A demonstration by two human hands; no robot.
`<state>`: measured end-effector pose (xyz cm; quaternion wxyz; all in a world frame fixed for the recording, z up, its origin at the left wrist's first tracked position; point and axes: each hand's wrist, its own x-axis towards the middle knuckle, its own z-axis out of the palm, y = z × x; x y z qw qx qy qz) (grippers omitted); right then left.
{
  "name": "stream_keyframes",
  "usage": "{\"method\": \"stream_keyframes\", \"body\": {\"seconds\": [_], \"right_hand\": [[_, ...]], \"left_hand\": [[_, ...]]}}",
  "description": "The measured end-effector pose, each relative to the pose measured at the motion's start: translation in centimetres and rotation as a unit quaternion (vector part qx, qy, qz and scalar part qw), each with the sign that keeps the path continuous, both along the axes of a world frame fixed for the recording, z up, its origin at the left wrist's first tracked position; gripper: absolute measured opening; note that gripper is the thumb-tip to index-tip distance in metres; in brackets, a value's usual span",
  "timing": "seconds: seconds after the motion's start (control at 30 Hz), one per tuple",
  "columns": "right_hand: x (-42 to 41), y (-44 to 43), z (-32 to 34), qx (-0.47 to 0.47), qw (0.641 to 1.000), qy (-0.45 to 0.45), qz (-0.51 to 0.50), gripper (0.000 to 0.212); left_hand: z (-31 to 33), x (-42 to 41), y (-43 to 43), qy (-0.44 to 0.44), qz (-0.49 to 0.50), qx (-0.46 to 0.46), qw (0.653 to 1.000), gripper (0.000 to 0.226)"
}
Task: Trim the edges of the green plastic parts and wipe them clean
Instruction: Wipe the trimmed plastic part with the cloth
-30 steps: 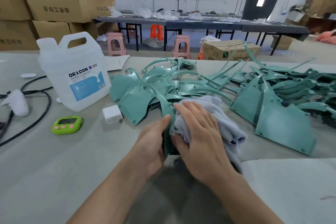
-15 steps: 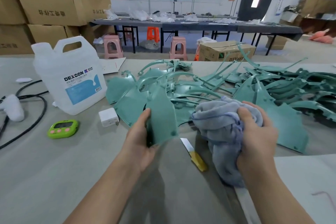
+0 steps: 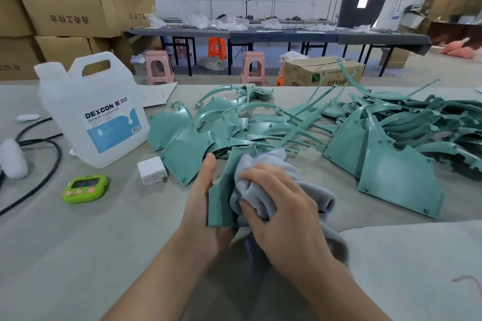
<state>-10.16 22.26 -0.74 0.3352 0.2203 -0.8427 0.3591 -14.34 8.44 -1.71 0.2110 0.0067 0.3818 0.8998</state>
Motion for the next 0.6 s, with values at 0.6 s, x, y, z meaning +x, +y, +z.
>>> {"method": "stream_keyframes", "body": {"seconds": [0.6], "right_hand": [[-1.3,5.6,-0.4,0.071,0.927,-0.037,-0.367,0.037]], "left_hand": [[0.5,0.3,-2.0,0.024,-0.105,0.014,0.994,0.058]]}}
